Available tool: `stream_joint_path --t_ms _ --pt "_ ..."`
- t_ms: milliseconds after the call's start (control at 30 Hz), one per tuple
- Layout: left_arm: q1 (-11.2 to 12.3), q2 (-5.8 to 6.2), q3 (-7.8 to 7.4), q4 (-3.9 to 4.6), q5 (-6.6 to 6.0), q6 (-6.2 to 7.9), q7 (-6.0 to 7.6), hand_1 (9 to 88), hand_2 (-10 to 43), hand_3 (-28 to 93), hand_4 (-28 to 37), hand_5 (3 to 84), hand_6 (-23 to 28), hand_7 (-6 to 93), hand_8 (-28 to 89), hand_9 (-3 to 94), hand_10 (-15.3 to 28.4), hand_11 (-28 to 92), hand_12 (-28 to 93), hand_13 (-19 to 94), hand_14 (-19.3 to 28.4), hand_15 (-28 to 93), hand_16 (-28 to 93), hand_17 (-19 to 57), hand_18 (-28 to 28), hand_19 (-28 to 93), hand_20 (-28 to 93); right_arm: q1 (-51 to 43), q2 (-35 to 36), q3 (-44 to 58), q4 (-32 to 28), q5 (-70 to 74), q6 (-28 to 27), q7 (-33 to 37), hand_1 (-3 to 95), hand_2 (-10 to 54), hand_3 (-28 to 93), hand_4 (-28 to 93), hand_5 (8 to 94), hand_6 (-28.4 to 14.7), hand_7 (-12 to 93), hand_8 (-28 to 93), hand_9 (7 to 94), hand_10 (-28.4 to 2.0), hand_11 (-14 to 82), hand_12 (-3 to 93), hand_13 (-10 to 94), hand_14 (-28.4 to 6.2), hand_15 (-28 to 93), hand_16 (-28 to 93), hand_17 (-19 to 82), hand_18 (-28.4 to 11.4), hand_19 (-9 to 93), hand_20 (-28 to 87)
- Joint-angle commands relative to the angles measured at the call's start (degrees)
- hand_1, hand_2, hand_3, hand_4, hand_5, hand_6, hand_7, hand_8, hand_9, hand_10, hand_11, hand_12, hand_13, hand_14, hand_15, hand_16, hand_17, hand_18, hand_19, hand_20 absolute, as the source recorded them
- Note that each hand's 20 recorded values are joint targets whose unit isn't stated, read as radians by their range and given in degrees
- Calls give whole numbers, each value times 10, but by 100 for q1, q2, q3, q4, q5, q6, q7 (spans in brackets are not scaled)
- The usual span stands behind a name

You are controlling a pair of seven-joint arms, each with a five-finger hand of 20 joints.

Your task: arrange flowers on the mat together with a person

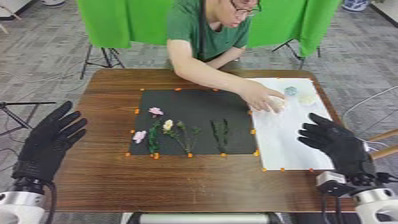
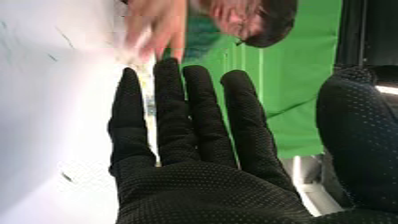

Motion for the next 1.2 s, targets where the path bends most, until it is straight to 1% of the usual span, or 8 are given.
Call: stream_joint_path --t_ms 33,233,400,567,733,933,1067,1200 --pt "17 17 45 50 -21 -33 -59 287 -42 686 -264 314 37 143 -80 271 112 170 189 225 140 257 33 -87 216 427 95 -22 95 -122 -56 -38 216 27 179 30 848 -209 432 -41 123 -77 434 -145 108 255 356 -129 224 317 121 -210 434 300" --pt "180 -28 -3 -17 -36 10 -91 287 -41 686 -264 314 37 142 -79 271 113 170 189 226 140 256 31 -87 216 427 95 2 46 -177 -47 -77 141 71 180 32 850 -210 435 -42 126 -78 434 -145 109 255 357 -128 226 317 121 -210 435 300" --pt "131 71 -39 -7 -34 -16 -91 287 -40 684 -265 314 37 142 -79 272 113 171 190 226 140 257 32 -87 216 427 95 38 58 -199 -51 -80 211 59 180 34 851 -210 436 -40 129 -78 434 -144 110 255 357 -129 229 316 120 -210 437 300" --pt "259 5 -63 -42 -51 27 -92 287 -40 685 -265 314 38 141 -79 272 113 170 189 226 140 257 32 -87 216 427 95 76 82 -277 -36 -90 209 121 180 36 852 -210 437 -41 131 -79 436 -146 109 254 357 -129 230 315 120 -209 437 300" --pt "142 78 -41 -7 -41 -1 -88 286 -39 685 -265 315 38 141 -78 272 113 169 189 226 140 258 32 -87 216 427 95 130 116 -319 -28 -95 276 100 179 37 852 -211 438 -41 131 -79 436 -147 110 255 359 -128 231 314 120 -209 438 300" --pt "251 5 -77 -39 -48 14 -109 284 -39 687 -265 315 38 142 -79 272 113 169 190 226 141 257 32 -88 217 427 94 148 182 -504 -45 -116 485 157 179 40 850 -211 439 -41 133 -79 435 -146 111 254 358 -129 232 312 120 -209 438 300" --pt "106 95 -44 18 -48 -24 -117 284 -40 688 -266 315 38 141 -78 272 112 169 190 226 141 257 32 -88 216 427 94 201 243 -610 -37 -129 657 136 178 40 850 -210 439 -41 134 -79 436 -147 111 254 359 -129 233 312 120 -209 438 299" --pt "158 73 -79 6 -59 -25 -152 283 -39 687 -266 315 39 140 -78 272 113 168 190 226 142 257 32 -89 217 426 94 218 260 -717 -42 -156 723 185 178 41 851 -210 439 -42 132 -80 436 -147 111 254 359 -128 234 311 120 -208 439 299"
